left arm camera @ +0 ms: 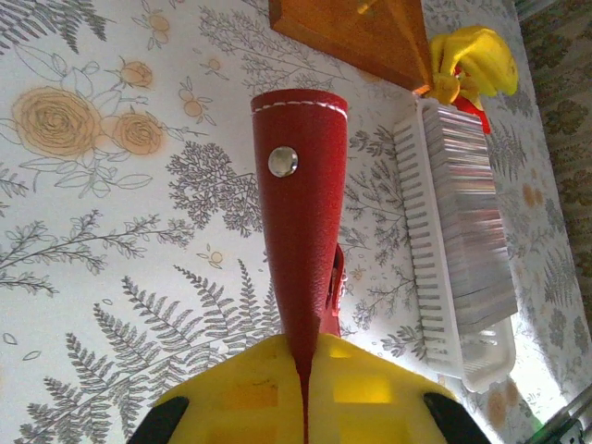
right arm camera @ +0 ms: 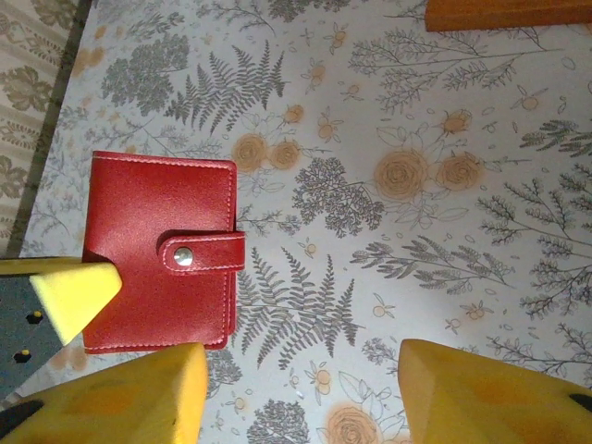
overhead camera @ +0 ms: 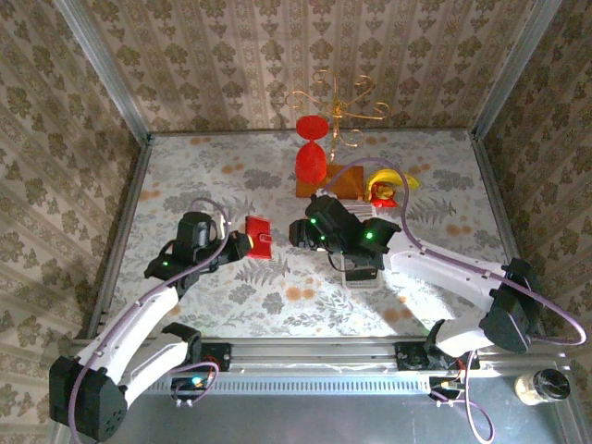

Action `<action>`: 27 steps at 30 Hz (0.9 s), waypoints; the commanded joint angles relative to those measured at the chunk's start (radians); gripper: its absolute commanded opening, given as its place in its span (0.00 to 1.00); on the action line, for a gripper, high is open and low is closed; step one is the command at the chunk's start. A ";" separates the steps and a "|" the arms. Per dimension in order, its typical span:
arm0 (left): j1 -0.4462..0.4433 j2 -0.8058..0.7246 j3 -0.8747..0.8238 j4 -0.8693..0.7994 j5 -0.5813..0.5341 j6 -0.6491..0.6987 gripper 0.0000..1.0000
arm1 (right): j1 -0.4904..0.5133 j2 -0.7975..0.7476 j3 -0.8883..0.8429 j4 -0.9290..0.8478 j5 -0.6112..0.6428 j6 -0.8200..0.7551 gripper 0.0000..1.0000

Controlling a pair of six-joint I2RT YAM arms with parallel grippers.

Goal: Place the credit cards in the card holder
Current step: Open the button on the card holder.

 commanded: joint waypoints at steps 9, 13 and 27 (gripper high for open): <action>0.026 -0.059 0.034 0.015 0.063 0.051 0.00 | 0.011 0.058 0.078 -0.039 -0.077 -0.040 0.66; 0.027 -0.086 0.008 0.065 0.094 0.030 0.00 | 0.018 0.100 0.094 -0.014 -0.116 -0.032 0.67; 0.026 -0.110 -0.003 0.087 0.132 0.009 0.00 | 0.047 0.226 0.203 0.038 -0.122 -0.019 0.69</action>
